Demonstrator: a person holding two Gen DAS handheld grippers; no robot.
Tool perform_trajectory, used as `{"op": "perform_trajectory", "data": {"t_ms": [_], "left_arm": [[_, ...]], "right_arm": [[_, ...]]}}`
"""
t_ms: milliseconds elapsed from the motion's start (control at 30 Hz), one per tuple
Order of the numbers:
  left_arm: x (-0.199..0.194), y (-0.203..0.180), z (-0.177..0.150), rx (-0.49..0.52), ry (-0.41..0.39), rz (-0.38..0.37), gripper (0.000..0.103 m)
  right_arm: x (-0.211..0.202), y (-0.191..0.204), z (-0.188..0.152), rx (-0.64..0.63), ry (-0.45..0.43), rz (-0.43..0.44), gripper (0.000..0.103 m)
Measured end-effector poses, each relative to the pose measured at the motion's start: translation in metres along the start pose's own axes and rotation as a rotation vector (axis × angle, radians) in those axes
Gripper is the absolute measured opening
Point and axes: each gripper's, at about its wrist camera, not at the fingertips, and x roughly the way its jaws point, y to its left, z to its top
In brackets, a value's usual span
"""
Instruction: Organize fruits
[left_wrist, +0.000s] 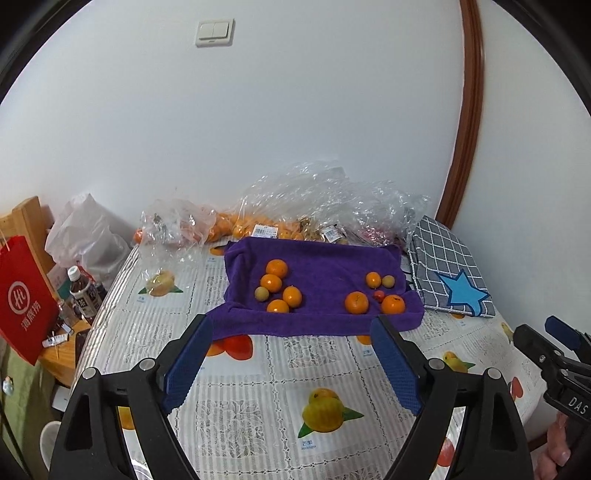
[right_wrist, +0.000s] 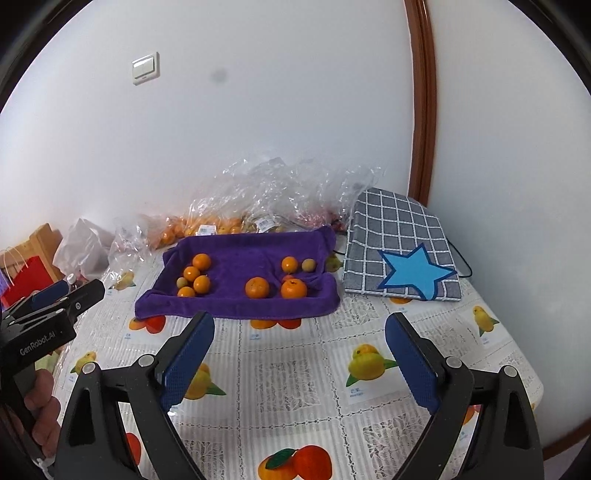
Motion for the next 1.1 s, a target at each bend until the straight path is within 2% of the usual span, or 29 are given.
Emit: {"op": "perform_trajectory", "data": {"t_ms": [367, 1100], "left_arm": [[0.0088, 0.0046, -0.0045, -0.010, 0.027, 0.004, 0.086], [0.0093, 0.0013, -0.0064, -0.008, 0.026, 0.002, 0.087]], "right_arm": [[0.0007, -0.0022, -0.0014, 0.013, 0.002, -0.017, 0.093], [0.0003, -0.0031, -0.0021, 0.015, -0.002, -0.030, 0.093]]}}
